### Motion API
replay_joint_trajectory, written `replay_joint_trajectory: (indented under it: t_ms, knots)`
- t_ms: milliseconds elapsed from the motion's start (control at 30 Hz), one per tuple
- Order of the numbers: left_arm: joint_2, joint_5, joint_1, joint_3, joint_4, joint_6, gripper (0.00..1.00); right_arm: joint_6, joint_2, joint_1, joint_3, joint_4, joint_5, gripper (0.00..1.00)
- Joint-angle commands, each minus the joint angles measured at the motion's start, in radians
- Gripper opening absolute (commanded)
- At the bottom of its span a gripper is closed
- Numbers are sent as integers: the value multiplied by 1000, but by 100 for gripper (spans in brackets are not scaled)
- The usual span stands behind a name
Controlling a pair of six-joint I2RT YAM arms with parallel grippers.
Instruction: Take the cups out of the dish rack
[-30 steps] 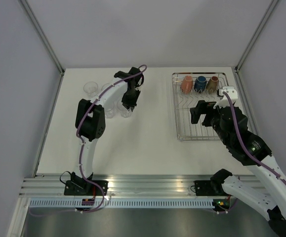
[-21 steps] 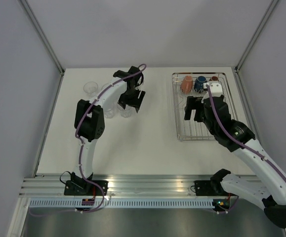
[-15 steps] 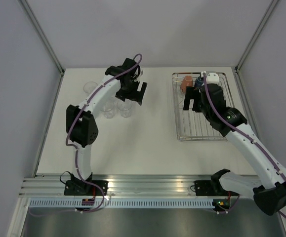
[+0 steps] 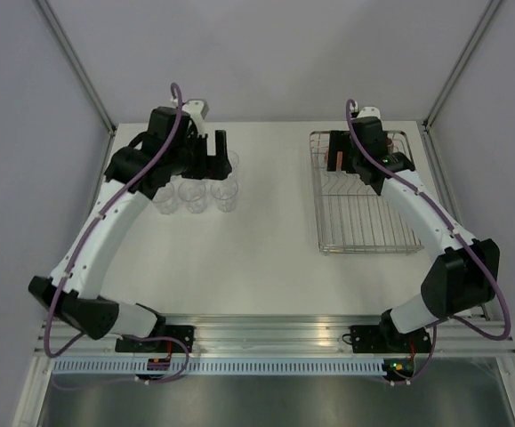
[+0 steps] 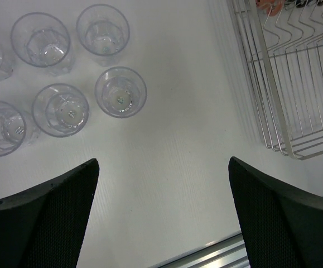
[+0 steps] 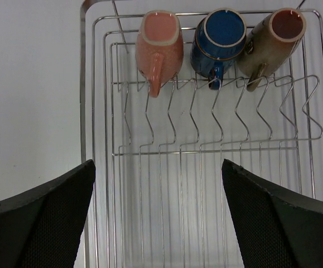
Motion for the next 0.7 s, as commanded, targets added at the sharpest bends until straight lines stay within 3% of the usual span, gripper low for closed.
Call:
replay_joint_trajectory:
  t_ms: [0,267,400,667]
  knots:
    - [-149,-72,0,-97,63,-73,99,-70,66,-6,67,107,8,98]
    - [-510,-136,0,-375,182,-89,99,-63,255,-40,188,170,-1,98]
    - [-576,-136,0,-453,187,-73,99,-77,362,-50,263,169,0,98]
    - [-595,-172,0,-561,213,-27,99,-100,547,-83,416,135,-54,84]
